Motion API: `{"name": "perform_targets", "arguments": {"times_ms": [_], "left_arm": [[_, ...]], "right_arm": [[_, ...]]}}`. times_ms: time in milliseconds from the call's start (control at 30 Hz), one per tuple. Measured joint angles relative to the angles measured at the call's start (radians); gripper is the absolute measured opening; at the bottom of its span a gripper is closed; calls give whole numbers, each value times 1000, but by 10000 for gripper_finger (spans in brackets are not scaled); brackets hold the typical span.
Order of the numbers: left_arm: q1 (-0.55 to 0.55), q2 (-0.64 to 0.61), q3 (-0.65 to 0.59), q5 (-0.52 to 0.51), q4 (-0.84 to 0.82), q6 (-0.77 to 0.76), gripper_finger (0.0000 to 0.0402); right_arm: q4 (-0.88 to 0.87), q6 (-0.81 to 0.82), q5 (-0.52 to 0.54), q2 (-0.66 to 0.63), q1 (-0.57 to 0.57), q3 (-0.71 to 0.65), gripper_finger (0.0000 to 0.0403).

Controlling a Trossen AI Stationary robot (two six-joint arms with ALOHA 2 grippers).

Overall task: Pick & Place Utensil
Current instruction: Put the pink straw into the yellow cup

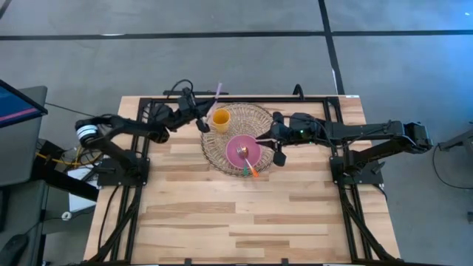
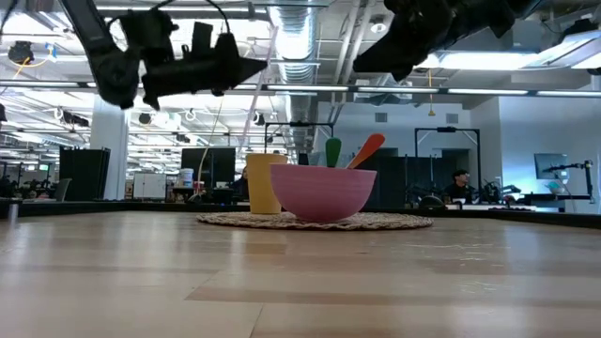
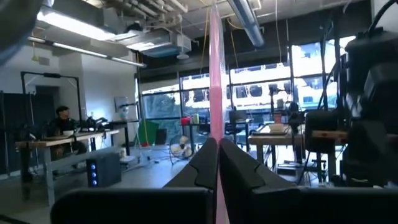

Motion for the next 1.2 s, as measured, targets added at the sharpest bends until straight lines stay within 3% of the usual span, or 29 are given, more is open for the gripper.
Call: {"name": "perform_targets", "arguments": {"times_ms": [133, 467, 833, 1200], "left_arm": [[14, 97, 0, 3, 171, 2, 8], [7, 163, 83, 96, 167, 0, 8], [8, 163, 129, 97, 145, 0, 8], [8, 341, 129, 92, 128, -50, 8]], "right_arm": [[23, -2, 0, 0, 0, 0, 61], [44, -2, 0, 0, 0, 0, 61], [41, -2, 0, 0, 0, 0, 61], [37, -2, 0, 0, 0, 0, 61]]}}
